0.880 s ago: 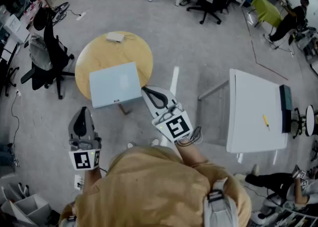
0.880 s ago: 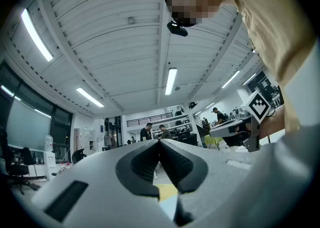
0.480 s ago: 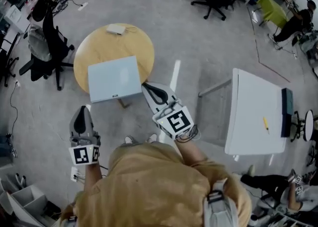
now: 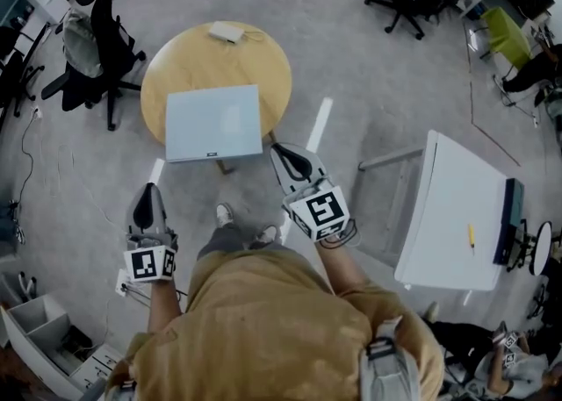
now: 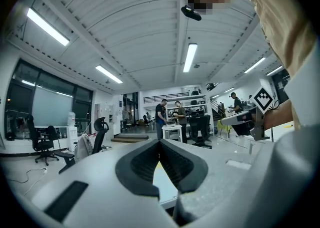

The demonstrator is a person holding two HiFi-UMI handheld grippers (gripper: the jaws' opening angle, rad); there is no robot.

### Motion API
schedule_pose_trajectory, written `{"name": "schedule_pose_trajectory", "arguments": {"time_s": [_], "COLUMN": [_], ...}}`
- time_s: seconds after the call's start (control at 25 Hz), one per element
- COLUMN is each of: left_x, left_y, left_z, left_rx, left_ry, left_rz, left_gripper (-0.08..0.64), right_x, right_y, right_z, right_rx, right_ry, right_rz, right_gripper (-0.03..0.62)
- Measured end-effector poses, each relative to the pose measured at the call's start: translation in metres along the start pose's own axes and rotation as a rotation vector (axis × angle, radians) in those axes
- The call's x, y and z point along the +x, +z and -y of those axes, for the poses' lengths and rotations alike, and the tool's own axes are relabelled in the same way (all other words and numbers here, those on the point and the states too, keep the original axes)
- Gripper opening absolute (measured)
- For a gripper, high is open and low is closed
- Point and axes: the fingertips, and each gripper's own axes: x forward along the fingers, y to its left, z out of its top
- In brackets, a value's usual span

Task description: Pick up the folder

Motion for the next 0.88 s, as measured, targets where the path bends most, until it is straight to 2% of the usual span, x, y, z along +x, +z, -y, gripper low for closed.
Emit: {"name": "schedule_pose_trajectory", "arguments": {"time_s": [0.2,0.36,0.64,0.88], "left_x": [0.017,0.040,0.087,0.129], "left_y": [-0.021,-0.039,-0.049,-0.059], "left_z": [-0.024,-0.051,-0.097,-0.128], "left_rx": [-0.025,-0.064,-0.067,-0.087], "left_ry": [-0.016,-0.044,-0.112,-0.160], "left_rz": [-0.028,-0.049,-0.072,-0.075], "left_gripper": [0.002,0.002,0.003,0.002], "right_x": [0.033,0.056,0.100,0.139], "right_y": [0.000,-0.002,0.005,0.006], "right_z": [-0.010,-0.014,-0.007,-0.002], "right_rx": [-0.022,-0.017,0.002,0.003], "right_ry": [0.007,-0.022,-0.088,-0.131], "right_rz": [0.004,-0.039,-0.038,-0.093], "right_gripper": [0.002,0.002,0.002,0.002]}}
